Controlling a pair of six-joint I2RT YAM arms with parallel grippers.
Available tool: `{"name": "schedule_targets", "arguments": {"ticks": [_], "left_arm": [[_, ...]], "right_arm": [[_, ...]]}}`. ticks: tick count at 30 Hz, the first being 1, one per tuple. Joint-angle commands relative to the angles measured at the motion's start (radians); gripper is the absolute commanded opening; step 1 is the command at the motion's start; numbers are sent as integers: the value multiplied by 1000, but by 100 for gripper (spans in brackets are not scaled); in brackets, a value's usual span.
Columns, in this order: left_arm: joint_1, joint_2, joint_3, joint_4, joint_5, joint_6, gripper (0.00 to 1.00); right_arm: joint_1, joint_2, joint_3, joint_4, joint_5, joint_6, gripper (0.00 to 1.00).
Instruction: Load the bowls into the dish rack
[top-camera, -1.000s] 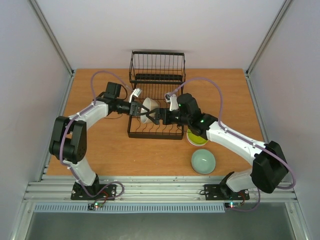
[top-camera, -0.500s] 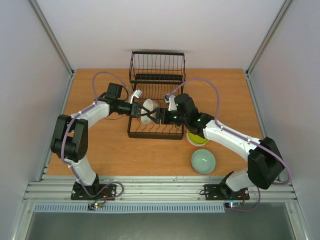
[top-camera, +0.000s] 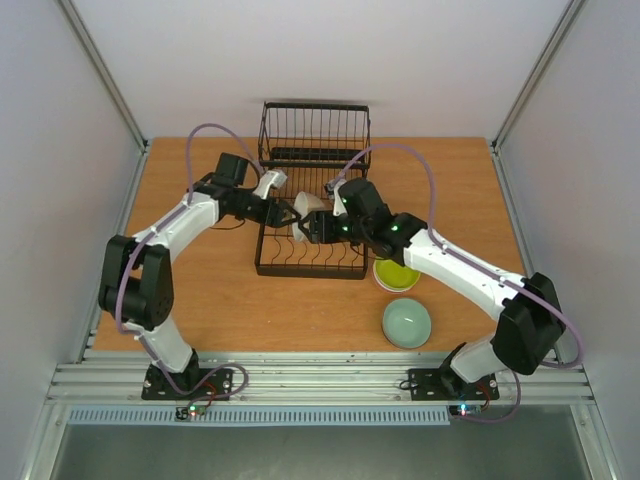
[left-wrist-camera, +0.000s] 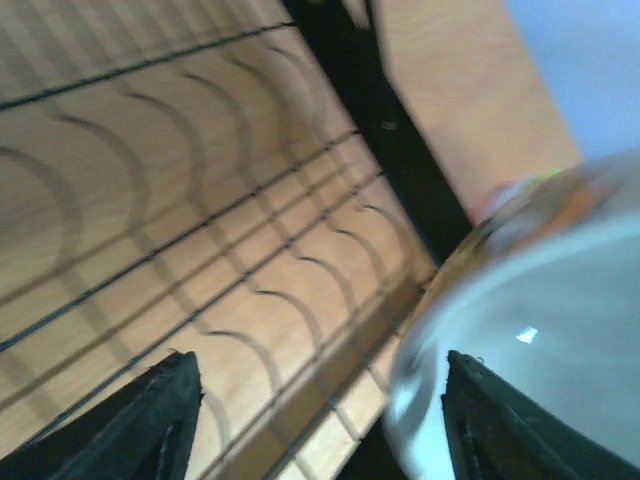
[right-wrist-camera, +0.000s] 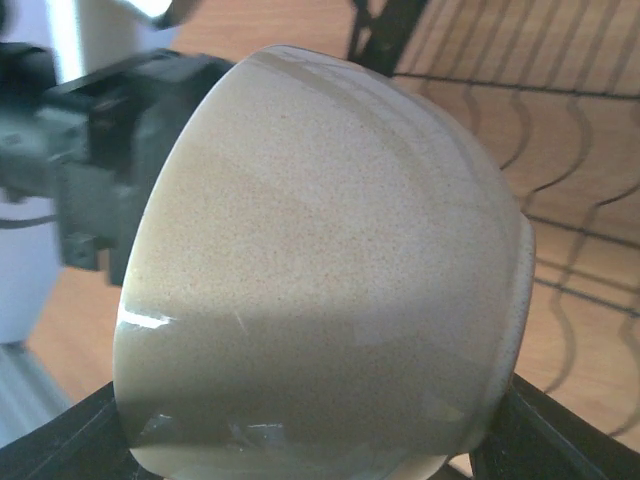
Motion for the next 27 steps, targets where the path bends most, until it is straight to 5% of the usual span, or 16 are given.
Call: {"name": "schedule_targets", "arguments": {"ticks": [1,4,14,27], "left_arm": [[28,-97,-31,-9,-359,71,77],[46,-149,-69,33,-443,73,88],[59,-185,-107,66,-455,63,89],[60,-186,-110,54,-405,62,89]], "right_arm": [[5,54,129,-179,257,-128,1],[4,111,185,-255,375,-151,1],[3,328,376,-403,649,-216,1],[-29,481,461,-418,718,-235,1]]}}
